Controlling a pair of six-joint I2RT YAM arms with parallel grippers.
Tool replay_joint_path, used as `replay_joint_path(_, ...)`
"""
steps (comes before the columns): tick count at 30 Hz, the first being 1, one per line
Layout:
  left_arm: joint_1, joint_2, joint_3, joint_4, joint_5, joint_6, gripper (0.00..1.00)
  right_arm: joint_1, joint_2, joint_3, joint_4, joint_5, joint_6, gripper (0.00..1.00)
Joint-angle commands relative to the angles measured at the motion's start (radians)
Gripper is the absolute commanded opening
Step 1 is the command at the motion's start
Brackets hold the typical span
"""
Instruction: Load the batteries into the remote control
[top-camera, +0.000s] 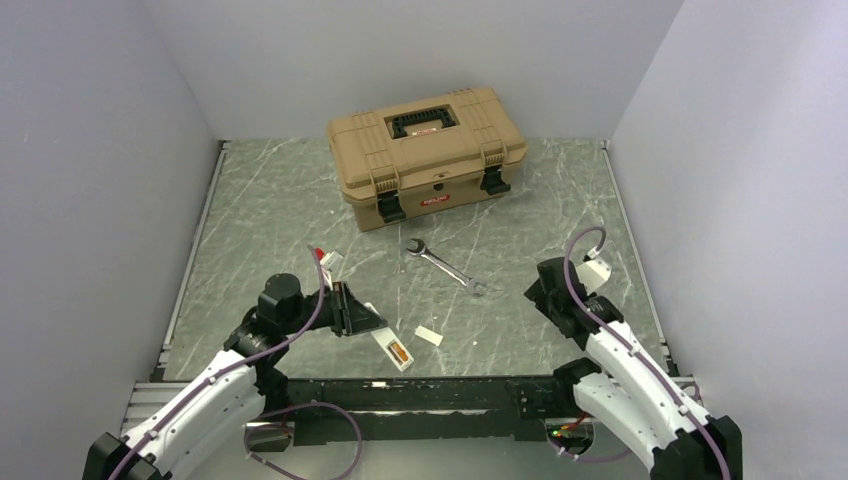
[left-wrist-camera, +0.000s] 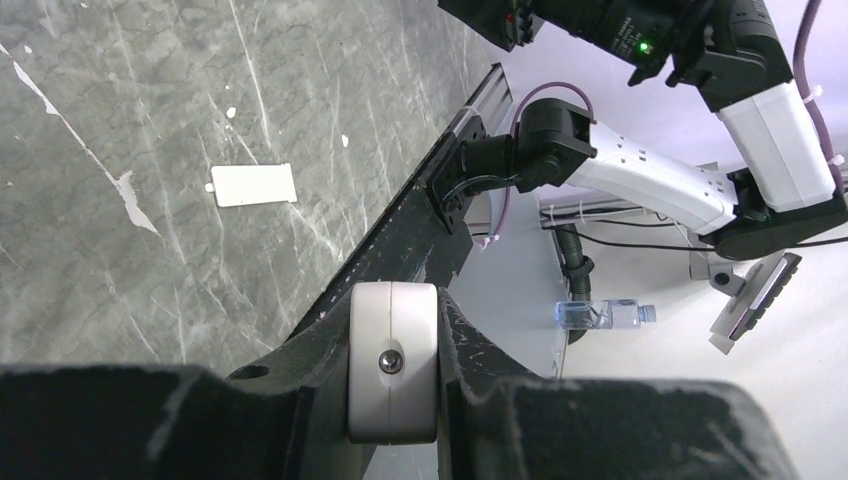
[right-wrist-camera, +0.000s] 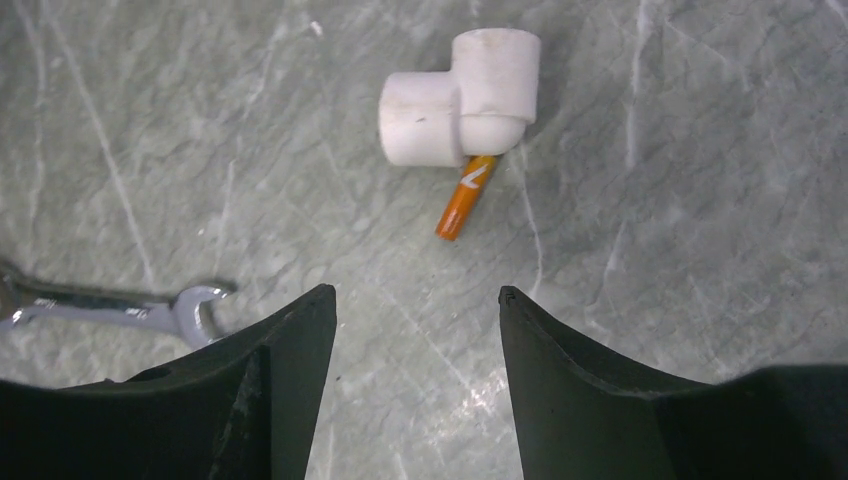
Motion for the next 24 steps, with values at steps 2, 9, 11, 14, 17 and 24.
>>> replay_joint_path(2, -0.002, -0.011, -0.012, 0.086, 0.020, -0.022, 0.00, -0.088, 0.064, -0.039, 0.135, -0.057, -0.040, 0.64)
replay_joint_path(9, -0.002, 0.003, 0.001, 0.078, 0.026, -0.008, 0.00, -0.162, 0.149, -0.073, 0.238, -0.094, -0.093, 0.58)
replay_joint_path(11, -0.002, 0.004, 0.004, 0.074, 0.024, -0.005, 0.00, -0.178, 0.177, -0.070, 0.260, -0.101, -0.107, 0.56)
replay_joint_path(14, 0.000, 0.001, 0.001, 0.075, 0.023, -0.009, 0.00, -0.188, 0.218, -0.064, 0.284, -0.106, -0.125, 0.56)
replay_joint_path(17, -0.001, -0.005, -0.005, 0.078, 0.022, -0.013, 0.00, -0.196, 0.250, -0.059, 0.306, -0.117, -0.140, 0.55)
replay_joint_path(24, -0.001, -0.021, -0.009, 0.068, 0.017, -0.013, 0.00, -0.201, 0.305, -0.031, 0.291, -0.111, -0.137, 0.55)
